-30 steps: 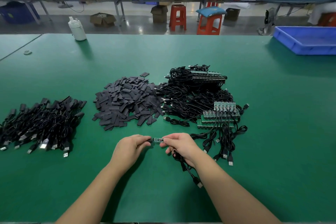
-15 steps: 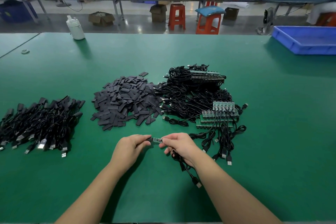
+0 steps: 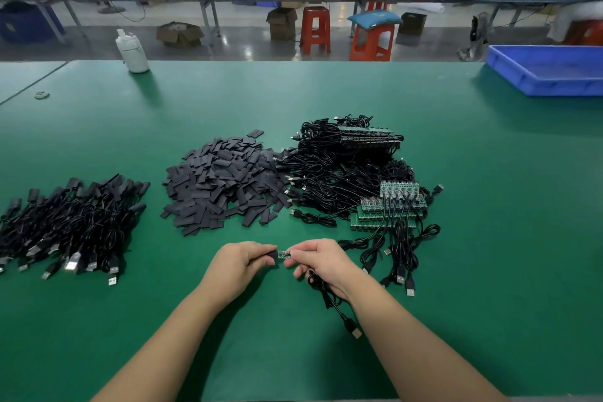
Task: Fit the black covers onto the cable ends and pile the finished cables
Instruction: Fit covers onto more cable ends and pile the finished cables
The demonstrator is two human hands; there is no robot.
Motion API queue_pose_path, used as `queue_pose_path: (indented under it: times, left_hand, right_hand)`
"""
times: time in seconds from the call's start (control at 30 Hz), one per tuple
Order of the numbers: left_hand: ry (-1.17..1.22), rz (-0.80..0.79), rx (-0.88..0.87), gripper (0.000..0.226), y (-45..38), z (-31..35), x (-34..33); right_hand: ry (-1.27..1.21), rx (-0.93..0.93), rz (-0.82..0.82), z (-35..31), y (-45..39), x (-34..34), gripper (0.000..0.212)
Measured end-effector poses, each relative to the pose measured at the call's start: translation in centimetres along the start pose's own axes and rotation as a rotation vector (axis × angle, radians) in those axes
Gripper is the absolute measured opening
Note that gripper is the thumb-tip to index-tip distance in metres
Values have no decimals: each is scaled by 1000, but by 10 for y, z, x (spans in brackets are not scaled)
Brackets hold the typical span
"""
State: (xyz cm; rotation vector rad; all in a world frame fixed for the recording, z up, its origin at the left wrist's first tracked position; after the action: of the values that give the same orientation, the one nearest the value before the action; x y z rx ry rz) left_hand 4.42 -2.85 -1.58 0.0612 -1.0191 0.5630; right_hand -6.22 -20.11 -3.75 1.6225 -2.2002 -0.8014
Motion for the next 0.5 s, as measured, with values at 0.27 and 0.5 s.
queue_pose_path:
  times: [0.27, 0.5]
  left_hand:
    - [-39, -40, -71, 20, -5, 10, -9]
    - [-54, -4, -117, 19, -7, 18, -9]
  right_hand:
    - [26, 6, -7, -1, 3, 1, 12]
    - [19, 22, -15, -2, 6, 0, 10]
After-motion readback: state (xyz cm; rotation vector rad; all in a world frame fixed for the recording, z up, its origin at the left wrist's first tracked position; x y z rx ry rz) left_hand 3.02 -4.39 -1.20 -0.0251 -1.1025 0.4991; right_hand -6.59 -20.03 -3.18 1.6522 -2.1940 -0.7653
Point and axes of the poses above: each hand's wrist, its own y-axis away from the middle knuckle, its own x-axis out of the back of the hand, z = x × y, the point moved 2 cm from there along -y, towards the middle knuckle, and after that the axes turned 10 degrees about -x, right-handed, at the moved point
